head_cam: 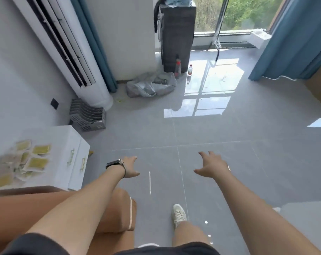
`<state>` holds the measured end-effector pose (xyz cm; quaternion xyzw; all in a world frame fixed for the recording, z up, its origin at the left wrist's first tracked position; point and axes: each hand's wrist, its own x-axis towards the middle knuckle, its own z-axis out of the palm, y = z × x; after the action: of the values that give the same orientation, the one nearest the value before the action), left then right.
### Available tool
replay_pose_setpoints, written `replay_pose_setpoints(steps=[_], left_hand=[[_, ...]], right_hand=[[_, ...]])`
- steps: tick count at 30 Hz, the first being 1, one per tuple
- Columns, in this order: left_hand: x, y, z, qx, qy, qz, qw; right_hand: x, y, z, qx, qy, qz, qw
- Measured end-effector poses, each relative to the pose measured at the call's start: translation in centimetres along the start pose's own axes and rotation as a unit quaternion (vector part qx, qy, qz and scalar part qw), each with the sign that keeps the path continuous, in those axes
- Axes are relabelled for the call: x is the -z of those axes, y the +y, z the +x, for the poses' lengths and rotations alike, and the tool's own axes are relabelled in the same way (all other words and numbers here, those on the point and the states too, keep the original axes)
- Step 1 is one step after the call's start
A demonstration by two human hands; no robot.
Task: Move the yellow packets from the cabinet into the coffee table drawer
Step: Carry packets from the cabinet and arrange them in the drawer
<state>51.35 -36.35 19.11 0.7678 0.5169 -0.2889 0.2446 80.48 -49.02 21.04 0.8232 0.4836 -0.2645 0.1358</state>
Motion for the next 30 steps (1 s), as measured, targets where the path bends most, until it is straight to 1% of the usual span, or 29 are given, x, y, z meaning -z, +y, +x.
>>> replay_pose_setpoints(steps=[3,7,12,15,19,23,25,30], left_hand=[[2.7,-1.6,1.5,0.041,0.035,-0.055,0.997],[4.4,-5.5,2.6,0.109,0.028,-0.127,0.986],[5.3,-12.5,2.4,0.196,0.026,-0.226,0.954],[5.1,-17.7,3.0,0.251,0.025,-0.259,0.932],[5.5,-23.6,3.8,0.304,0.055,-0.287,0.907],[6.8,-28.3,5.2,0.336,0.062,-0.337,0.877],[7.4,-30.2,6.1,0.345,0.060,-0.364,0.863],[7.9,-35.0,9.1,0.358,0.051,-0.403,0.841]], right_hand=[[4.8,-3.4,5.8,0.069,-0.007,-0.056,0.996],[9.3,-10.2,12.2,0.161,-0.024,-0.128,0.978],[11.5,-22.0,17.9,0.274,-0.037,-0.198,0.941],[11.9,-29.1,20.6,0.330,-0.036,-0.223,0.917],[12.5,-36.5,23.2,0.370,-0.040,-0.254,0.893],[14.2,-42.7,25.9,0.384,-0.020,-0.270,0.883],[15.1,-45.7,27.0,0.389,-0.022,-0.274,0.879],[15.9,-53.9,29.8,0.406,-0.037,-0.301,0.862]])
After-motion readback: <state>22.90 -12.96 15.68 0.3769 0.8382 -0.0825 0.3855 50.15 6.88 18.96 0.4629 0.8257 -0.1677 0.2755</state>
